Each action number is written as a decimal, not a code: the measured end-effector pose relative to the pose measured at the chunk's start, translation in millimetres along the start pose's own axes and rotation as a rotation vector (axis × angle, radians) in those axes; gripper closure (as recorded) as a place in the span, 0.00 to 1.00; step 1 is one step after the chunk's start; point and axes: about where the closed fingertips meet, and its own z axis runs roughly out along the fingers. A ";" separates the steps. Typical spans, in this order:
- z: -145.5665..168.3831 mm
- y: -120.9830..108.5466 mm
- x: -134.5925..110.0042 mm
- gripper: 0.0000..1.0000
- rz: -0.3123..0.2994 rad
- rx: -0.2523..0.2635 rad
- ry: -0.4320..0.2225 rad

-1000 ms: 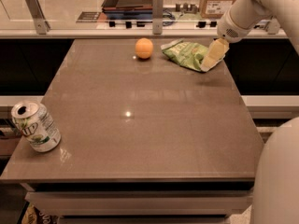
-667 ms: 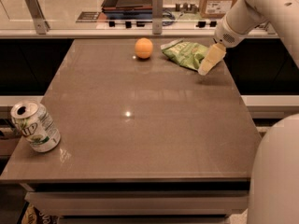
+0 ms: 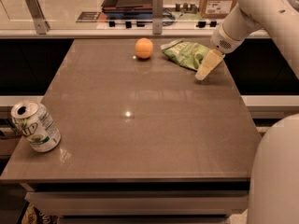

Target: Move green jalapeno chip bag near 7up can

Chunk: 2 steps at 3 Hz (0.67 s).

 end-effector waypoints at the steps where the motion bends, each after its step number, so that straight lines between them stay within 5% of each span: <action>1: 30.9 -15.2 -17.4 0.00 -0.018 0.007 -0.033; 2: 32.2 -16.0 -17.8 0.00 -0.018 0.007 -0.034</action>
Offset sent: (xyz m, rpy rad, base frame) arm 0.0554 0.0240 -0.0193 0.0339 -0.0507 0.0330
